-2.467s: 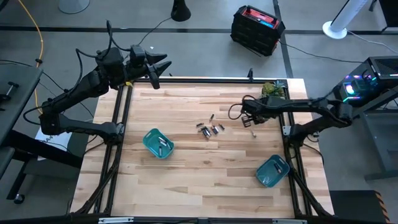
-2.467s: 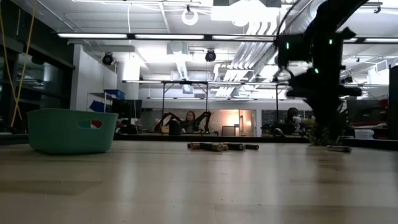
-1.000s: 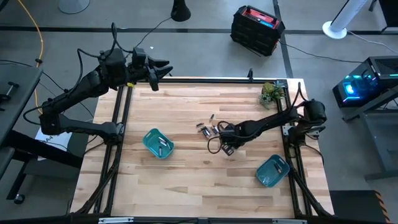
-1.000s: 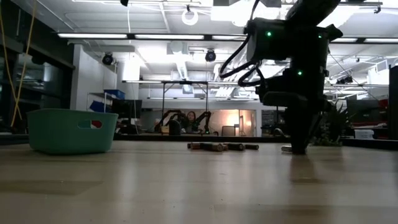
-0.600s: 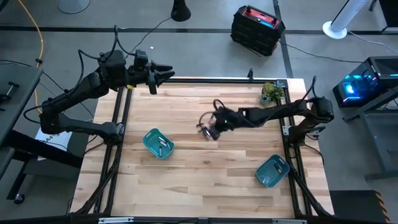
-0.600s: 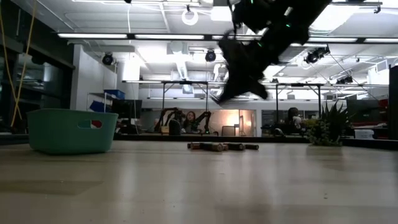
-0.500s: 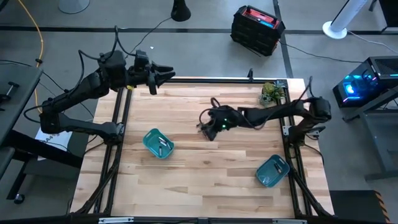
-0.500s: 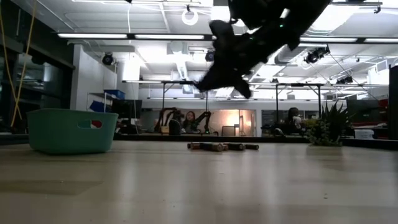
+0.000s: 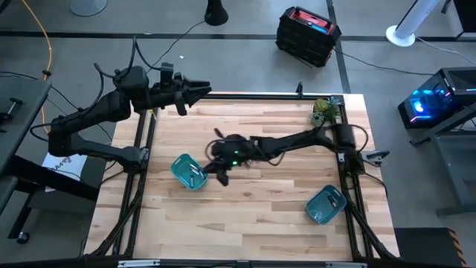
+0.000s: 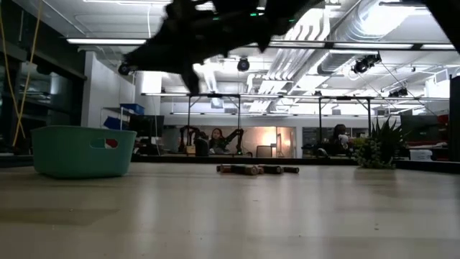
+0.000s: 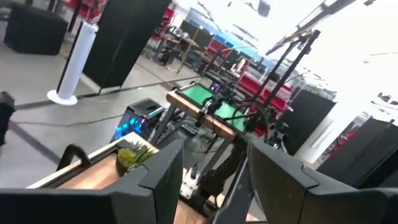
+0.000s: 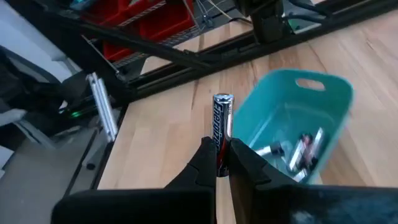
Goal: Sort batteries
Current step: Put the silver battery into the green bin, then put the black battery into the blue bin
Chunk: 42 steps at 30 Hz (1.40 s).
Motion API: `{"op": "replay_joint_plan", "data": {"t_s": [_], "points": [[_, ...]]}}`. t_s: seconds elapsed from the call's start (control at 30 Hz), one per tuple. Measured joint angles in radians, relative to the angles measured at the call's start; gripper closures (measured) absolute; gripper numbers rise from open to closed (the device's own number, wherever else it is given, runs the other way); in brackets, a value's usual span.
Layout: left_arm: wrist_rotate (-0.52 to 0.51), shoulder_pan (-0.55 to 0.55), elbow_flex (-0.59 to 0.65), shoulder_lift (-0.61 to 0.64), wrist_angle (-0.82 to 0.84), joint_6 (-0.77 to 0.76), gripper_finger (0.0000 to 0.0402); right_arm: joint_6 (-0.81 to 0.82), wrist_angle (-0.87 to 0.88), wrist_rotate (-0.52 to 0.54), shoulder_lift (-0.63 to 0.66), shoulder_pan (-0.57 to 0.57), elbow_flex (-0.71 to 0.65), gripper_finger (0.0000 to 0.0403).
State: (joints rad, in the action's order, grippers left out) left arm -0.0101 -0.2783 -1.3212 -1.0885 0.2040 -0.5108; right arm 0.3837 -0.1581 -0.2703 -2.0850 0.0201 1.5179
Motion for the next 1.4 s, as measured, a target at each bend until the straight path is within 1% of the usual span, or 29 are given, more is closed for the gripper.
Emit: {"op": "replay_joint_plan", "data": {"t_s": [0.1,0.2,0.27,0.33,0.43,0.5,0.57,0.67,0.8,0.87,0.9,1.0,1.03,1.1,1.17,1.23,1.3,1.4], "points": [[0.003,0.013,0.0,0.0,-0.031,0.021,0.0229,0.029,0.039,0.005,-0.087,0.003,0.122,0.0397],[0.049,0.02,0.0,0.006,-0.048,0.054,0.0229,0.083,0.063,0.021,-0.162,0.005,0.234,0.0378],[0.103,0.02,0.0,0.014,-0.045,0.068,0.0229,0.128,0.112,0.063,-0.204,0.005,0.302,0.0357],[0.171,0.02,0.0,0.021,-0.045,0.075,0.0229,0.14,0.196,0.096,-0.237,0.005,0.366,0.0332],[0.277,0.02,0.0,0.04,-0.042,0.098,0.0229,0.111,0.329,0.147,-0.26,0.005,0.445,0.0292],[0.326,0.018,0.0,0.06,-0.036,0.121,0.0229,0.085,0.415,0.19,-0.26,0.003,0.489,0.027],[0.341,0.018,0.0,0.085,-0.016,0.14,0.0229,0.058,0.54,0.21,-0.259,-0.004,0.54,0.0255],[0.341,0.018,0.0,0.128,0.049,0.174,0.0229,-0.017,0.781,0.232,-0.259,-0.017,0.633,0.0245],[0.335,0.018,0.0,0.186,0.194,0.208,0.0229,-0.156,1.132,0.385,-0.257,-0.022,0.738,0.0243],[0.32,0.018,0.0,0.208,0.26,0.219,0.0229,-0.217,1.281,0.452,-0.257,-0.02,0.748,0.0243],[0.312,0.018,0.0,0.213,0.288,0.226,0.0229,-0.239,1.348,0.469,-0.255,-0.02,0.745,0.0243],[0.279,0.018,0.0,0.216,0.329,0.249,0.0229,-0.28,1.492,0.479,-0.223,-0.021,0.69,0.0242],[0.265,0.018,0.0,0.211,0.331,0.258,0.0229,-0.287,1.52,0.479,-0.202,-0.024,0.655,0.0242],[0.26,0.018,0.013,0.198,0.311,0.278,0.0229,-0.287,1.519,0.48,-0.125,-0.032,0.547,0.0242],[0.26,0.017,0.044,0.184,0.309,0.279,0.0229,-0.264,1.48,0.483,-0.013,-0.042,0.399,0.0242],[0.26,0.017,0.084,0.169,0.297,0.28,0.0229,-0.202,1.436,0.504,0.135,-0.054,0.221,0.0242],[0.26,0.017,0.146,0.152,0.272,0.28,0.0229,-0.1,1.401,0.506,0.296,-0.063,0.041,0.0242],[0.244,0.017,0.263,0.098,0.132,0.276,0.0229,0.115,1.341,0.505,0.539,-0.065,-0.195,0.0242]]}}
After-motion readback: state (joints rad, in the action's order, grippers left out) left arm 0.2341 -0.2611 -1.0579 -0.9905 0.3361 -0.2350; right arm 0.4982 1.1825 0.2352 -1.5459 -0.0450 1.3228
